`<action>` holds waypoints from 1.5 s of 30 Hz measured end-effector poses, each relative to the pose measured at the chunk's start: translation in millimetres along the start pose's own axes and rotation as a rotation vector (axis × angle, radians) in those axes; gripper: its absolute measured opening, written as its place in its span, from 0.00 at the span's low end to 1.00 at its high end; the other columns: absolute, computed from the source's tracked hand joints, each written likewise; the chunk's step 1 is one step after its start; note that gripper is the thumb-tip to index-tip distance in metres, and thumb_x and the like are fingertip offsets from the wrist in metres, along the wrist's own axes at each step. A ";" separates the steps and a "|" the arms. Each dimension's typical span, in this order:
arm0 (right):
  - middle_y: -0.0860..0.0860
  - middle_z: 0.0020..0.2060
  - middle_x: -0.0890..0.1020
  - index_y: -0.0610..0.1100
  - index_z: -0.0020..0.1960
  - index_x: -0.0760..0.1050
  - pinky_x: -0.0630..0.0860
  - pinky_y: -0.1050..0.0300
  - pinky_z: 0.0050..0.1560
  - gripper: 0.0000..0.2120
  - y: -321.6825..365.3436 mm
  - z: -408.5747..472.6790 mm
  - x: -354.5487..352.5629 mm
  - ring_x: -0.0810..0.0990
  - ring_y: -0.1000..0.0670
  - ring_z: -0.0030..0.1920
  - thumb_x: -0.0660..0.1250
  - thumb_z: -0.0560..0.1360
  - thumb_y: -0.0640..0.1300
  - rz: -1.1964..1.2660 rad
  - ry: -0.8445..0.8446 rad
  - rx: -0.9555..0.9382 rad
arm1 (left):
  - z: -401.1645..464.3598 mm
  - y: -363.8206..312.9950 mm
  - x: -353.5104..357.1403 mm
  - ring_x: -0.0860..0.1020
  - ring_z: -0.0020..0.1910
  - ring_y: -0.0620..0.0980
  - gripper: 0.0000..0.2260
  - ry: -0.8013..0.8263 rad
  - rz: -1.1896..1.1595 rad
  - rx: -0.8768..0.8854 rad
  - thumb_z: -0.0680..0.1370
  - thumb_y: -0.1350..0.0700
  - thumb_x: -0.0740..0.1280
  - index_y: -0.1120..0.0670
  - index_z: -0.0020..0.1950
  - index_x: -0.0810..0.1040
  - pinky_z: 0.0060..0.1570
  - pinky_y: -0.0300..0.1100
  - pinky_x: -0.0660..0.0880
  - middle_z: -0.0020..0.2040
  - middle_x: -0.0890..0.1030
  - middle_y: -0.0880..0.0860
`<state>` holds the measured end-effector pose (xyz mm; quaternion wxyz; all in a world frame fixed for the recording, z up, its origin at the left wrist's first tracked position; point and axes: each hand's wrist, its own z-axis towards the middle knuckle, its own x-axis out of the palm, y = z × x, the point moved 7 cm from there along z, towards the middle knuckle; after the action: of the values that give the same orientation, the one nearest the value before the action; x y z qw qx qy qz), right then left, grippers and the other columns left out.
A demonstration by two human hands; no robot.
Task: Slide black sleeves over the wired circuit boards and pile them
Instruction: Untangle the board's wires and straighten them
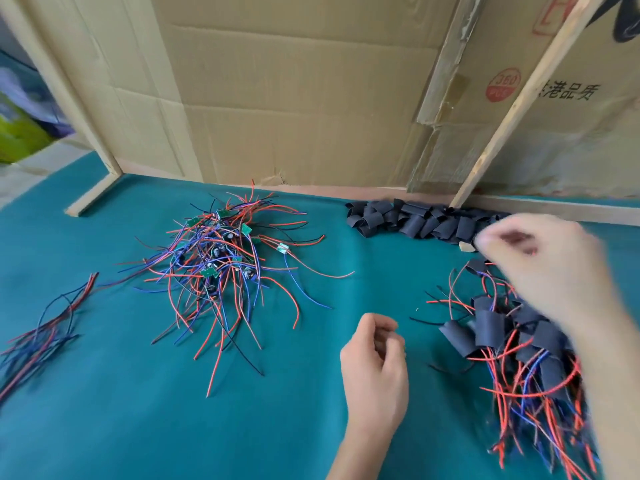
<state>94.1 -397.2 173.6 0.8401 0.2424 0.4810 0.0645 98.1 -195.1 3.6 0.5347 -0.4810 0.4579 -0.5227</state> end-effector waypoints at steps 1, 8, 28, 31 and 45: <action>0.66 0.39 0.84 0.61 0.45 0.81 0.71 0.72 0.41 0.09 37.2 -2.6 28.8 0.80 0.67 0.42 0.67 0.69 0.62 0.059 0.103 -0.094 | 0.3 -0.5 -4.0 0.78 0.37 0.52 0.08 -0.043 0.004 0.001 0.74 0.59 0.62 0.46 0.43 0.76 0.41 0.48 0.79 0.37 0.80 0.47; 0.47 0.67 0.75 0.46 0.70 0.71 0.72 0.44 0.67 0.31 131.8 -12.9 236.2 0.72 0.41 0.69 0.76 0.73 0.56 -0.181 0.755 -0.225 | 0.4 6.3 -25.0 0.74 0.39 0.47 0.13 -0.269 -0.090 -0.099 0.75 0.65 0.67 0.46 0.40 0.73 0.41 0.39 0.72 0.42 0.78 0.53; 0.46 0.34 0.82 0.39 0.44 0.78 0.75 0.63 0.37 0.06 34.6 -42.1 128.1 0.77 0.50 0.34 0.68 0.81 0.35 0.750 0.820 0.166 | 4.4 8.2 -15.4 0.86 0.42 0.52 0.10 -0.170 -0.305 -0.138 0.86 0.59 0.58 0.52 0.58 0.79 0.41 0.44 0.82 0.48 0.87 0.52; 0.39 0.37 0.81 0.39 0.44 0.79 0.77 0.57 0.40 0.04 10.4 -95.4 111.1 0.77 0.46 0.36 0.72 0.75 0.39 0.977 0.877 0.310 | 4.8 7.8 -15.7 0.86 0.39 0.55 0.17 -0.179 -0.473 -0.198 0.86 0.50 0.54 0.57 0.59 0.79 0.36 0.43 0.81 0.46 0.86 0.59; 0.47 0.38 0.86 0.44 0.45 0.81 0.79 0.55 0.37 0.05 2.1 -13.7 130.7 0.82 0.49 0.36 0.70 0.78 0.37 0.520 0.568 0.217 | 3.6 5.0 -8.1 0.77 0.28 0.48 0.11 -0.099 -0.198 -0.132 0.85 0.62 0.60 0.53 0.51 0.80 0.26 0.38 0.72 0.35 0.82 0.53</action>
<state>152.0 -346.0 67.3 0.5989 0.4162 0.6205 0.2882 102.0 -186.9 -1.0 0.4697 -0.5830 0.4147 -0.5172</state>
